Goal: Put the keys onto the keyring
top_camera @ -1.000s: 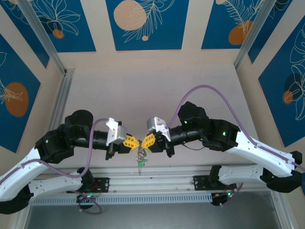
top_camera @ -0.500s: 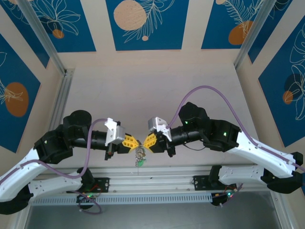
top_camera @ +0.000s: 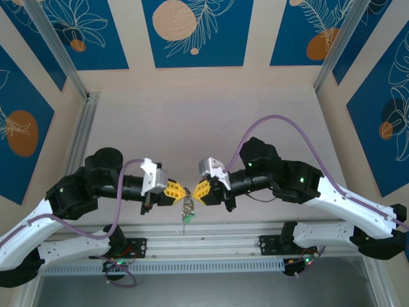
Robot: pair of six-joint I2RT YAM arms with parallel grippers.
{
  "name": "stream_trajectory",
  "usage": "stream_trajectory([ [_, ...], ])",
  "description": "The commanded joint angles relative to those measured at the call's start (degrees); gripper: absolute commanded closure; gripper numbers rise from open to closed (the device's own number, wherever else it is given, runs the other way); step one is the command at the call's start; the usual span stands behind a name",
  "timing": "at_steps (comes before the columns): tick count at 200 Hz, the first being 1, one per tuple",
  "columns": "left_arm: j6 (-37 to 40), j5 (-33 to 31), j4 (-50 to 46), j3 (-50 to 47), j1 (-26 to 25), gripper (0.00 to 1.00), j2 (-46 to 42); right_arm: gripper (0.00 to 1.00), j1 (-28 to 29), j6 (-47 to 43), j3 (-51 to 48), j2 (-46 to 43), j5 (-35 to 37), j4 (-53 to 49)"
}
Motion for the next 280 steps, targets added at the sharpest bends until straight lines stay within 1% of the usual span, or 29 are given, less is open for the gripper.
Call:
stream_trajectory([
  [1,0.21,1.29,3.60,-0.17,-0.32,1.00,-1.51,1.00,-0.29,-0.03,-0.18,0.93,-0.61,-2.58],
  [65,0.18,1.75,4.27,-0.42,-0.25,1.00,-1.79,1.00,-0.59,0.12,0.33,2.87,-0.23,-3.20],
  [127,-0.56,1.67,6.13,-1.26,-0.25,1.00,-2.27,1.00,-1.13,0.85,-1.26,2.24,-3.40,-0.25],
  [149,-1.11,0.80,6.94,-1.81,-0.32,1.00,-3.36,1.00,-1.11,1.36,-1.75,0.99,-1.44,0.27],
  [157,-1.35,0.23,7.25,-1.98,-0.32,1.00,-3.83,0.95,-1.10,1.73,-2.24,-0.01,-0.33,0.69],
  [167,-1.72,-0.22,7.56,-2.06,-0.30,1.00,-4.41,0.83,-1.22,2.16,-3.34,-1.82,1.48,1.54],
  [180,-2.37,-0.68,8.53,-2.41,-0.31,1.00,-5.17,0.71,-1.16,2.57,-4.78,-4.64,4.49,2.75],
  [202,-3.58,-0.65,10.51,-3.32,-0.32,1.00,-6.11,0.58,-0.61,1.99,-6.64,-9.48,7.75,4.05],
  [213,-4.35,-0.02,11.84,-3.88,-0.32,1.00,-6.37,0.55,0.28,1.21,-6.90,-11.11,8.57,4.71],
  [228,-5.38,0.89,13.48,-4.57,-0.32,1.00,-6.21,0.55,1.95,-0.32,-6.11,-11.29,9.39,4.88],
  [251,-7.60,1.69,17.03,-6.26,-0.32,1.00,-6.20,0.54,4.65,-2.76,-4.15,-8.27,10.40,5.39],
  [280,-10.26,2.37,21.83,-9.04,-0.32,1.00,-6.33,0.53,6.88,-5.05,-3.12,-4.70,10.88,9.23],
])
